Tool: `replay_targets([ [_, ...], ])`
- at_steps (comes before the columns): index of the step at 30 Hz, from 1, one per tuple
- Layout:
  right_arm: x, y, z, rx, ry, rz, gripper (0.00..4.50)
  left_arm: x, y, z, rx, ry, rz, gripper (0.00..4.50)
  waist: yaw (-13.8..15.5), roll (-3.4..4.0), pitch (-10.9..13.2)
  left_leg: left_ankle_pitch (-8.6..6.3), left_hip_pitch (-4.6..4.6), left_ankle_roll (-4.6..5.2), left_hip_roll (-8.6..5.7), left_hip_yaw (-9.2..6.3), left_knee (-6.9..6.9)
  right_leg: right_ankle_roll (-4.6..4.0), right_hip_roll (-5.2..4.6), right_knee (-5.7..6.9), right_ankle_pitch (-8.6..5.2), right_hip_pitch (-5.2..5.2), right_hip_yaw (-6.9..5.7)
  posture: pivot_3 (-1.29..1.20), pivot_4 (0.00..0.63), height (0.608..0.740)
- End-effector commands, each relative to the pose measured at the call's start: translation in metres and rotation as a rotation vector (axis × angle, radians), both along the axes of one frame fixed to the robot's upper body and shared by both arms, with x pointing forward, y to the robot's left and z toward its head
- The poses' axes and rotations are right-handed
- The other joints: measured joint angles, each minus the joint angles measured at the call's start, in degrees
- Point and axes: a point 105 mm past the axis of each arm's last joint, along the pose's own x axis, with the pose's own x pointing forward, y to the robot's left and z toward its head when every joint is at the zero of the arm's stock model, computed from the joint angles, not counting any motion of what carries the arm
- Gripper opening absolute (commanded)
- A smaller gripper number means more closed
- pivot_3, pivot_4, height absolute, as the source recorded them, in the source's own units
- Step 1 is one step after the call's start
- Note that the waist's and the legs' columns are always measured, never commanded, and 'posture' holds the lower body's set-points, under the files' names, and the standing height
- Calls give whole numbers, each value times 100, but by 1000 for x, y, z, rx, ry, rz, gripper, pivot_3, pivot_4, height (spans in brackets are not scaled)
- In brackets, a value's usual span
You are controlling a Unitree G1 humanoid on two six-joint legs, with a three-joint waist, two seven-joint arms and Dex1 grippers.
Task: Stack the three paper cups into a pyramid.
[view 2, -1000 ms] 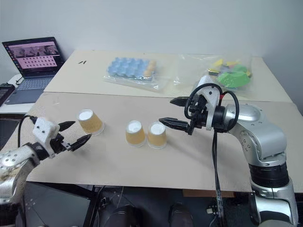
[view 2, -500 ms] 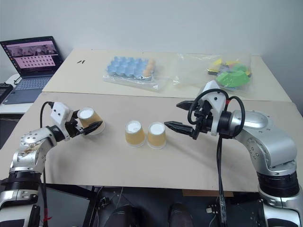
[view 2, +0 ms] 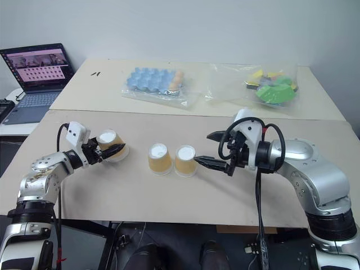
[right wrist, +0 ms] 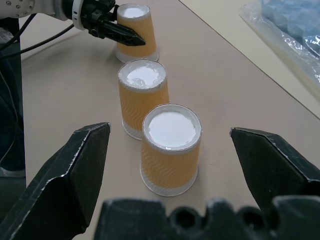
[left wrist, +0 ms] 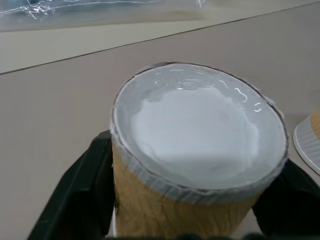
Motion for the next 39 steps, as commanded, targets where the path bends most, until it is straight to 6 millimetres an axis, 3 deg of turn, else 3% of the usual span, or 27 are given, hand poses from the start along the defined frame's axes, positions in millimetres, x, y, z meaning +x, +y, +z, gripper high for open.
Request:
replay_targets([
  [1,-2,-1,8,0,-43,4,4500,2,-3,16,14,-61,-13,3092,0,0,0,0,0,0,0,0,0,0,0,0,0,0,0,0,150,712],
  [4,-1,-1,6,-2,-42,-2,4500,4,-7,21,20,-78,-23,3092,0,0,0,0,0,0,0,-1,1,0,0,0,0,0,0,0,150,712],
  [7,2,-2,5,-7,-46,-19,4500,8,-24,42,11,-136,-83,3092,21,-2,1,0,-1,0,-1,-2,3,0,0,2,0,0,-1,0,150,712],
  [12,9,-5,-1,-22,-53,-53,4500,14,-82,114,-75,-279,-297,3092,121,-20,8,0,-15,1,-4,-11,28,1,0,11,1,3,-11,0,150,712],
  [16,11,-3,-2,-13,-55,-65,4500,1,-126,144,-77,-293,-541,3092,121,-22,8,-1,-19,3,-14,-16,35,3,1,15,1,4,-13,0,150,712],
  [23,12,-7,-5,-2,-51,-95,4500,-14,-164,136,-47,-180,-813,3092,41,-22,8,0,-11,1,-14,-15,35,13,6,24,-4,3,-6,0,150,712],
  [39,9,-16,-12,-4,-48,-170,4500,-19,-180,103,58,-53,-987,3092,51,-23,9,0,-16,2,-15,-29,46,13,4,25,-4,4,-8,0,150,712],
])
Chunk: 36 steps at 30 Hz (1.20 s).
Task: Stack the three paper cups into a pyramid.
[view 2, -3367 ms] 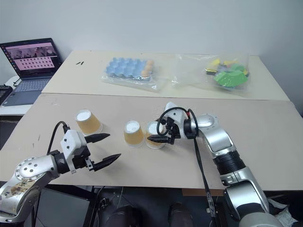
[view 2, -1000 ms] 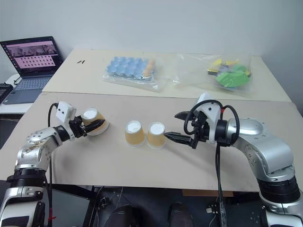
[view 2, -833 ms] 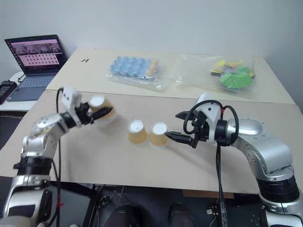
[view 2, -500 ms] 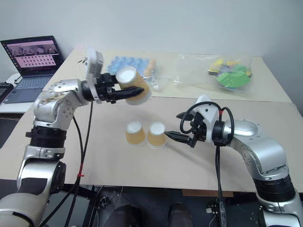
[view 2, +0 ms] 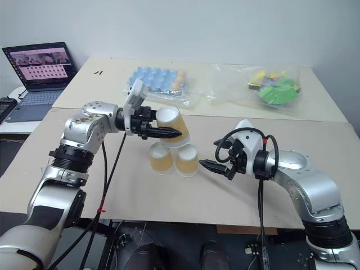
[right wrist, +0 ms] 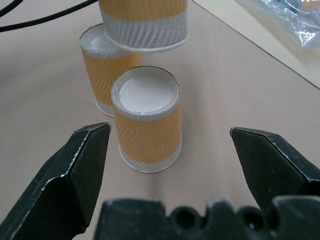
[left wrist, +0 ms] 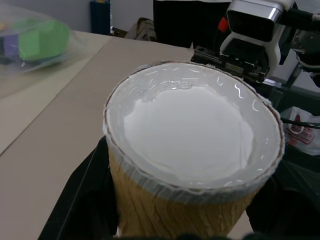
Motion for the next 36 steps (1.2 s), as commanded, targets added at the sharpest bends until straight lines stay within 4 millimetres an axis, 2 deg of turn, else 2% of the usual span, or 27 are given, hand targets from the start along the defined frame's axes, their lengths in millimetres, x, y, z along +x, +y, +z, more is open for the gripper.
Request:
replay_targets([
  [1,-3,-1,14,3,-75,-7,4500,-6,-5,9,16,-39,-59,3092,0,0,0,0,0,0,0,-1,0,0,0,1,0,0,0,0,150,712],
  [6,-3,-2,16,9,-81,-13,4500,-6,-5,-2,59,-46,-64,3092,1,0,0,0,-1,0,0,-6,1,0,0,1,0,0,0,0,150,712],
  [24,-4,-3,19,22,-84,-20,4500,-5,-6,-15,95,-23,-56,3092,12,0,0,-1,-6,2,1,-15,12,0,0,4,0,1,-4,0,150,712],
  [29,-5,-3,19,23,-83,-22,4500,-2,-8,-14,80,-50,-41,4347,14,0,0,-1,-9,3,2,-19,19,0,0,6,0,2,-5,0,150,712],
  [32,-5,-3,19,23,-81,-22,4500,1,-9,-13,75,-66,-30,4347,15,0,0,-2,-13,4,1,-23,23,0,0,7,0,2,-8,0,150,712],
  [36,-5,-2,17,24,-76,-17,4500,1,-11,0,26,-83,-16,4347,18,0,0,-2,-15,5,1,-25,24,0,0,7,0,2,-9,0,150,712],
])
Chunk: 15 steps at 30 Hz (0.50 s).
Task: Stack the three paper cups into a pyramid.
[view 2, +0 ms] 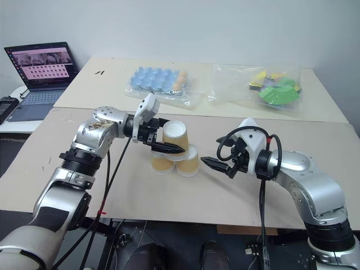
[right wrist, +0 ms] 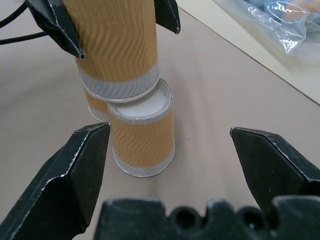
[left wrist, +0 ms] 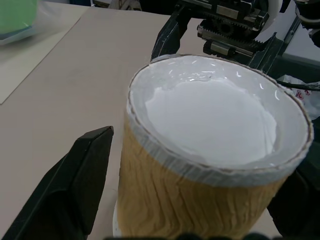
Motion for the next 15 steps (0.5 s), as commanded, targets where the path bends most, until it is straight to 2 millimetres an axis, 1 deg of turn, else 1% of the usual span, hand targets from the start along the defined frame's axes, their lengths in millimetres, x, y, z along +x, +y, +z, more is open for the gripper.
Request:
replay_targets([
  [1,-3,0,13,10,-53,9,4500,0,-1,26,-73,-65,7,4347,2,0,0,0,-1,0,0,-1,0,0,0,0,0,0,-1,0,150,712],
  [4,-3,0,12,9,-52,13,4500,-1,2,36,-95,-86,22,4347,2,0,0,0,-3,0,1,-3,2,0,0,0,0,-1,-3,0,150,712],
  [7,-2,1,14,12,-53,21,4500,-7,6,48,-120,-102,28,4347,2,0,0,0,-5,0,1,-5,2,0,0,-1,0,-1,-3,0,150,712],
  [10,-1,2,14,13,-53,27,4500,-13,9,54,-129,-112,34,4347,1,0,0,0,-5,0,8,-6,4,0,0,0,0,-1,-4,0,150,712],
  [15,2,6,15,18,-53,51,4500,-21,21,68,-158,-152,86,4347,-1,0,0,0,-4,0,9,-7,6,0,0,3,0,0,-4,0,150,712],
])
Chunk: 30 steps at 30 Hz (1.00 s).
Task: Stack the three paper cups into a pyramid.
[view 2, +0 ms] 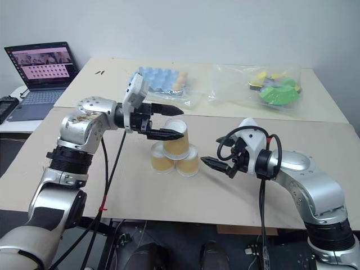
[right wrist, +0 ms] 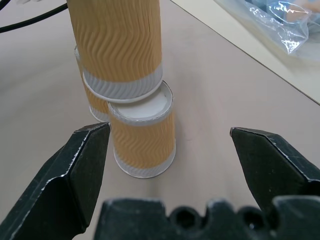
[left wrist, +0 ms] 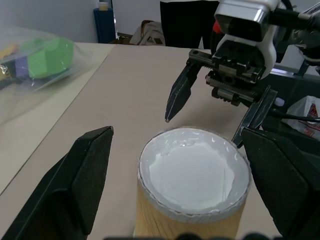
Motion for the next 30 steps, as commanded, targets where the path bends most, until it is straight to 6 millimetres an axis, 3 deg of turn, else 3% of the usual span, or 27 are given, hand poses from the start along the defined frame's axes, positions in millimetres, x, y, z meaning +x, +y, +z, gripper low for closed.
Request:
replay_targets([
  [1,2,4,12,16,-55,30,4500,-8,12,27,-68,-79,51,4347,-1,0,0,0,1,0,0,0,0,0,0,0,0,0,0,0,150,712],
  [6,4,6,11,18,-55,43,4500,-6,31,53,-200,-90,189,4347,-3,0,0,0,0,0,1,-3,0,0,-1,0,0,1,0,0,150,712],
  [9,6,6,11,21,-58,42,4500,8,67,76,-392,-118,448,4347,-2,0,0,0,1,0,1,-5,0,0,-2,0,0,2,-1,0,150,712],
  [11,8,-1,10,21,-56,16,4500,19,99,74,-474,-117,666,4347,-17,0,0,0,1,0,2,-9,0,0,-3,1,0,3,-1,0,150,712],
  [15,10,-24,3,-18,-29,-49,4500,28,166,34,-470,-94,1089,4347,-24,0,0,0,20,0,1,-9,-5,-1,-6,0,1,17,2,0,150,712],
  [17,9,-34,-1,-37,-13,-63,4500,24,185,20,-469,-78,1194,4347,-17,-5,3,0,21,0,0,-9,-7,-1,-6,-2,1,21,0,0,150,712],
  [19,9,-54,-18,-104,49,-102,4500,14,227,-15,-439,-37,1399,4347,8,-14,5,0,15,0,2,-12,-5,-1,-6,-3,1,19,-7,0,150,712],
  [21,21,-73,-38,-183,73,-198,4500,3,258,-47,-366,-26,1567,4347,12,-15,3,-1,20,1,0,-11,-8,-1,-8,-7,1,21,-5,0,150,712],
  [24,61,-90,-51,-210,10,-430,4500,-2,280,-76,-289,-32,1715,4347,-18,-39,4,-1,31,0,3,-9,-7,-2,-8,-4,1,31,-6,0,150,712],
  [27,96,-106,-53,-167,-82,-686,4500,-4,289,-97,-333,4,1803,4347,-56,-41,5,7,32,-12,11,-9,0,-15,-6,1,16,29,-5,0,150,712],
  [30,113,-124,-53,-19,-109,-924,4500,-6,290,-112,-362,13,1866,4347,-30,-40,4,9,32,-15,10,-9,-2,-16,-10,13,18,26,-6,0,150,712],
])
